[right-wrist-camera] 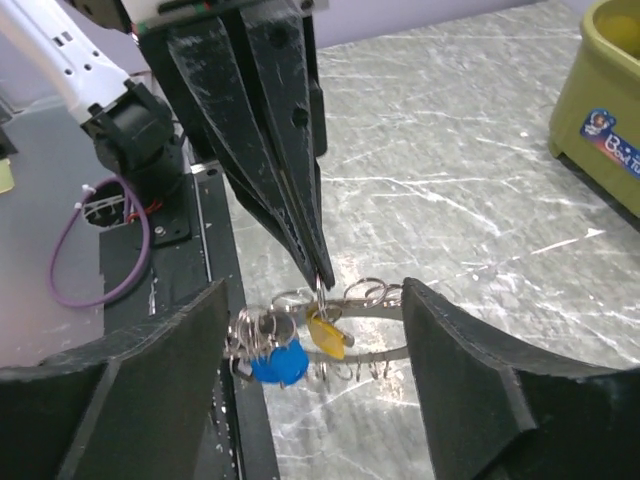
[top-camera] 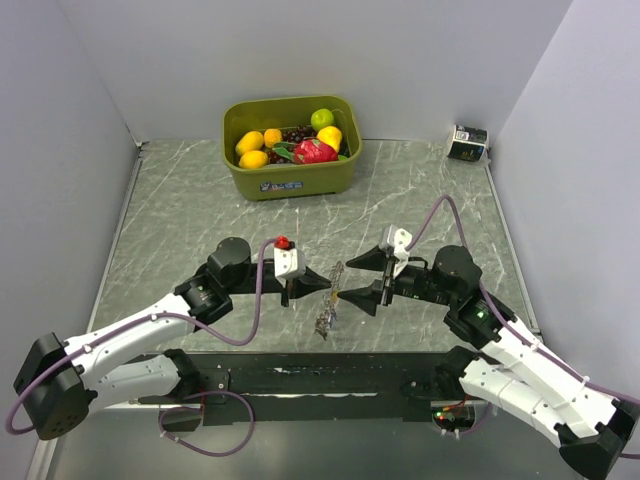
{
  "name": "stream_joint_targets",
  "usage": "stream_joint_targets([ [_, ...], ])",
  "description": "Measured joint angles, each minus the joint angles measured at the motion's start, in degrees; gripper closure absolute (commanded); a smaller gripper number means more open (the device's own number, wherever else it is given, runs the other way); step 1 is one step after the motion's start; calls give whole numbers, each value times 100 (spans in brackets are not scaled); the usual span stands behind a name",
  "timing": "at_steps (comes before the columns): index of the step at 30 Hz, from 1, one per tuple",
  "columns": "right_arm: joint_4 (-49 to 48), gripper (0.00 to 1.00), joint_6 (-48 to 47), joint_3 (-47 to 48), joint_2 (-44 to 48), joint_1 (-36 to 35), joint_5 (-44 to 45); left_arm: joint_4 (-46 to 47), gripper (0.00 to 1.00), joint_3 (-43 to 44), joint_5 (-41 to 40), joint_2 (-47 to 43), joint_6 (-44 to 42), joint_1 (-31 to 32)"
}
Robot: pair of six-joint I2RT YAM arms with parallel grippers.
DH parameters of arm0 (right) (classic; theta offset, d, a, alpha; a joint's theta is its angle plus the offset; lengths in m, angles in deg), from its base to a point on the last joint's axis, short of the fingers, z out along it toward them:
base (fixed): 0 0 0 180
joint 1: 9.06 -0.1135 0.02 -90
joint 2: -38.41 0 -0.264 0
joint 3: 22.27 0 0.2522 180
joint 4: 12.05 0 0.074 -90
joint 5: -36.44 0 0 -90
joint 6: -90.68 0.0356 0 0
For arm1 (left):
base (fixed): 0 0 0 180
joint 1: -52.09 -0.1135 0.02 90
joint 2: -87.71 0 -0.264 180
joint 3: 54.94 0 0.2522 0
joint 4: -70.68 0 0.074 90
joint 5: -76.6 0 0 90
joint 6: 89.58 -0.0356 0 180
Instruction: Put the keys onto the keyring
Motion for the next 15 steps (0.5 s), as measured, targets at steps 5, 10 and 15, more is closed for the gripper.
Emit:
stream_joint_targets([
  [5, 2, 0, 35, -11, 42, 0, 138, 48, 99, 0, -162, -50, -4, 0],
  [10, -2, 0, 39, -17, 170, 0, 225, 109, 99, 0, -455, -44, -9, 0],
  [15, -22, 0, 42, -98, 273, 0, 293, 162, 99, 35, -640, 70, -28, 0],
])
